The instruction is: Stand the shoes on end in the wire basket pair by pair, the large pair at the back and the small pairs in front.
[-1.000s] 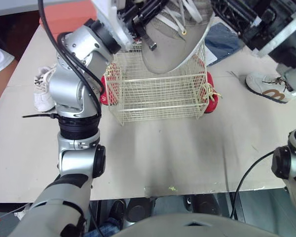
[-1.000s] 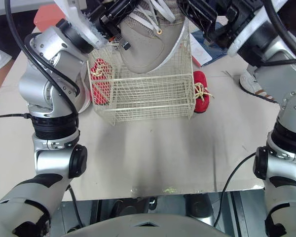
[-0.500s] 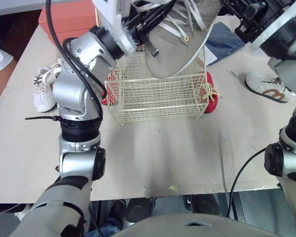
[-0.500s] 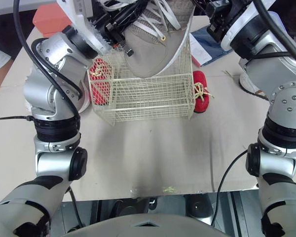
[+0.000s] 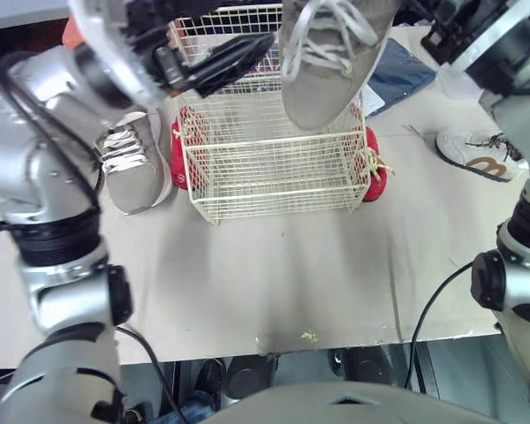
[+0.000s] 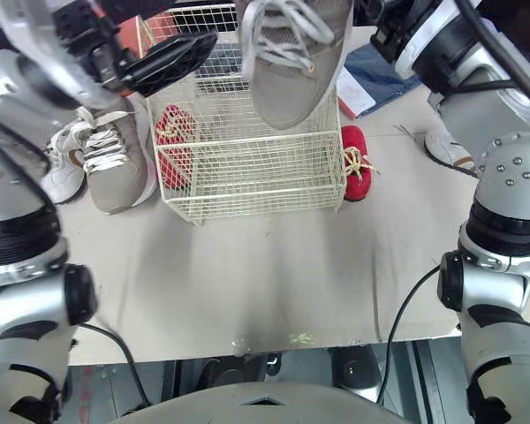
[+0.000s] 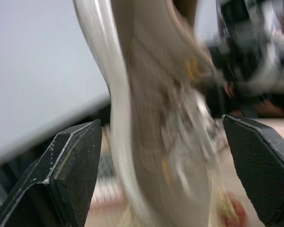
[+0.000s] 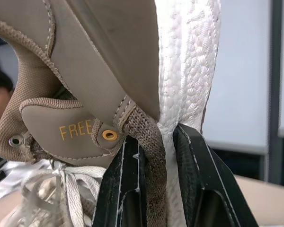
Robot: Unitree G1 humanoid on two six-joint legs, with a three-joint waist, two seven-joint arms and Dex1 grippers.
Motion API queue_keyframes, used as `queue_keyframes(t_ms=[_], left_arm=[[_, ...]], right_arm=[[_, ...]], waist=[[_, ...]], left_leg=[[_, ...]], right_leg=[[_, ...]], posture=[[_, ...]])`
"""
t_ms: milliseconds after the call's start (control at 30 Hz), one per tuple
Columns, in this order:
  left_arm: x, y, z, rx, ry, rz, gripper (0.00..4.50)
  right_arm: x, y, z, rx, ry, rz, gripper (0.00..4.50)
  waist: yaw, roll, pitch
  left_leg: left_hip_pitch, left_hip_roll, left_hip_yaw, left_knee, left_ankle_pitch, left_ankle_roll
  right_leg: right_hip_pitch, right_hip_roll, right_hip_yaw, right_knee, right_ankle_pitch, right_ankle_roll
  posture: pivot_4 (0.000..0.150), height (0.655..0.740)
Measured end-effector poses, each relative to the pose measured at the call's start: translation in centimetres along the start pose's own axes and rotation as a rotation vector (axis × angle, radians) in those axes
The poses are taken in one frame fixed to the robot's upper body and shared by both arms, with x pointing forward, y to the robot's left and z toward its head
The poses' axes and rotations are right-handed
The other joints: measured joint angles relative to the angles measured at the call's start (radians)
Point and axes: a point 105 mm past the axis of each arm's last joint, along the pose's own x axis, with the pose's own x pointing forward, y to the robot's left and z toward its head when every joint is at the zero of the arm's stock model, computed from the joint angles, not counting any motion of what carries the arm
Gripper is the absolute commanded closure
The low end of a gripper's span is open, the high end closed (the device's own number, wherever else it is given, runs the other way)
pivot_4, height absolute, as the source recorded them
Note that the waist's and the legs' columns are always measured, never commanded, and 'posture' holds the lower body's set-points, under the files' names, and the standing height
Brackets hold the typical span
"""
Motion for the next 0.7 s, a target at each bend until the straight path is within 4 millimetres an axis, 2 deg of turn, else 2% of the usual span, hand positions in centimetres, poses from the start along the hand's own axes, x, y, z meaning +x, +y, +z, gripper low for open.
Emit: queue_keyframes(t_ms=[133,267,367,467,567,700], left_arm=[[-2.2,-0.5,0.9,-0.043,0.086,-0.035,0.10],[-3.5,-1.9,0.3,-0.091,0.200,-0.083,0.10],[-4.1,-2.0,0.7,-0.100,0.233,-0.069,0.10],[-4.2,-1.9,1.1,-0.094,0.226,-0.032,0.10],[-4.5,-1.8,1.4,-0.095,0.225,-0.001,0.10],[-4.9,-1.7,1.0,-0.112,0.242,0.040,0.10]], right_arm=[[1.3,-0.6,2.9,-0.048,-0.139,-0.005,4.25],[2.0,-1.1,3.2,-0.068,-0.194,0.002,4.25],[2.7,-0.3,2.3,-0.164,-0.191,0.076,4.25],[3.8,0.9,0.0,-0.266,-0.150,0.164,4.25],[4.2,0.7,-2.2,-0.367,-0.098,0.189,4.25],[4.3,-0.3,-4.1,-0.446,-0.050,0.187,4.25]], waist=[[-0.007,0.000,0.000],[-0.007,0.000,0.000],[-0.008,0.000,0.000],[-0.007,0.000,0.000],[-0.005,0.000,0.000],[-0.006,0.000,0.000]], left_leg=[[0.000,0.000,0.000,-0.001,0.000,0.000],[0.001,0.000,0.000,-0.001,0.000,0.000],[0.001,0.000,0.000,-0.001,0.000,0.000],[0.002,0.000,0.001,-0.001,0.000,0.000],[0.002,0.000,0.001,-0.001,0.000,0.000],[0.001,0.000,0.000,-0.001,0.000,0.000]], right_leg=[[0.000,0.000,0.000,0.000,0.000,0.000],[0.000,0.000,0.001,0.000,0.000,0.000],[0.000,0.000,0.001,0.000,0.000,0.000],[0.000,0.000,0.002,0.001,0.000,0.000],[0.000,0.000,0.001,0.001,0.000,0.000],[0.000,-0.001,0.002,0.000,0.000,0.000]], posture=[[0.150,0.7400],[0.150,0.7400],[0.150,0.7400],[0.150,0.7400],[0.150,0.7400],[0.150,0.7400]])
